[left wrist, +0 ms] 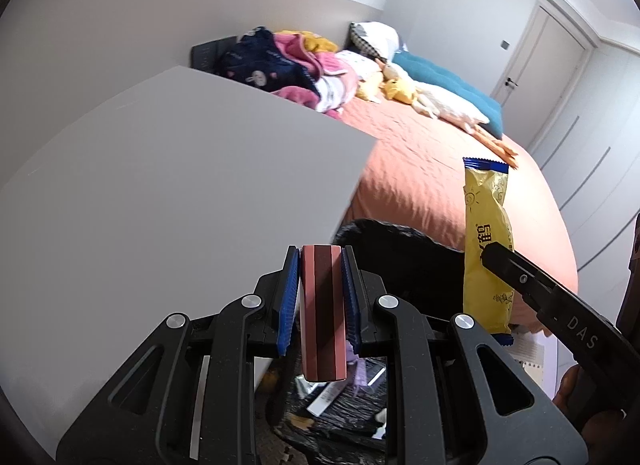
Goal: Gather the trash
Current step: 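Carry the red box and yellow wrapper over the black trash bin, then open both tools over the bin to drop the red box and yellow wrapper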
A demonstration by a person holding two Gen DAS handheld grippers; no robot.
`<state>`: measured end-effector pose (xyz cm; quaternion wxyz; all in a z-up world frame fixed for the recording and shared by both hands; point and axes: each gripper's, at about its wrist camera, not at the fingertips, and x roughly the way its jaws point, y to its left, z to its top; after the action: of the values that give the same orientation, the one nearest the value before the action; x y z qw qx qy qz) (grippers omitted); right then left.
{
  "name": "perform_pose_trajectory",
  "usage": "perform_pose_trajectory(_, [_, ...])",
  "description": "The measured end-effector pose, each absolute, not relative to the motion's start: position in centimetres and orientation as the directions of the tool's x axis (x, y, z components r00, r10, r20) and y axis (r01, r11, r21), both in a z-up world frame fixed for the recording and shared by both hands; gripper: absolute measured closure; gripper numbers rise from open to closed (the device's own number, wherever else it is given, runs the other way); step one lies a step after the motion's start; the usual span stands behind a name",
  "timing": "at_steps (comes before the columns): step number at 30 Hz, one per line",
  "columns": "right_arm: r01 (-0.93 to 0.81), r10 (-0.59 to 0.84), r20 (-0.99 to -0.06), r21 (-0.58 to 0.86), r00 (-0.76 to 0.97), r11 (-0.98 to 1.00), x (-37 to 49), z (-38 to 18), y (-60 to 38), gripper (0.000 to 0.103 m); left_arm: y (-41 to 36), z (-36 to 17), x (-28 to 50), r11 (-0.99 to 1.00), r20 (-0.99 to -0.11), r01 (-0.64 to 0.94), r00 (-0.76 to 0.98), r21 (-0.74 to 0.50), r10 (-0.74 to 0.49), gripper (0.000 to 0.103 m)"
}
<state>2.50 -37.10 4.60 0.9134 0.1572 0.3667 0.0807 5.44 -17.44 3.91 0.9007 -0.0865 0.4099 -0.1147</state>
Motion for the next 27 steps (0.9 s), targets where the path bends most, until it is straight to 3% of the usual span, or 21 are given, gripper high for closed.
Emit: perform_pose_trajectory(27, [0.123,0.137,-0.646,0.340,0.751,0.932,-1.8,4.4,-46.2,0.092,-26.9,2.5,3.3,0.903,-0.723,0.376,0.563,-0.206,-0.400,0.082])
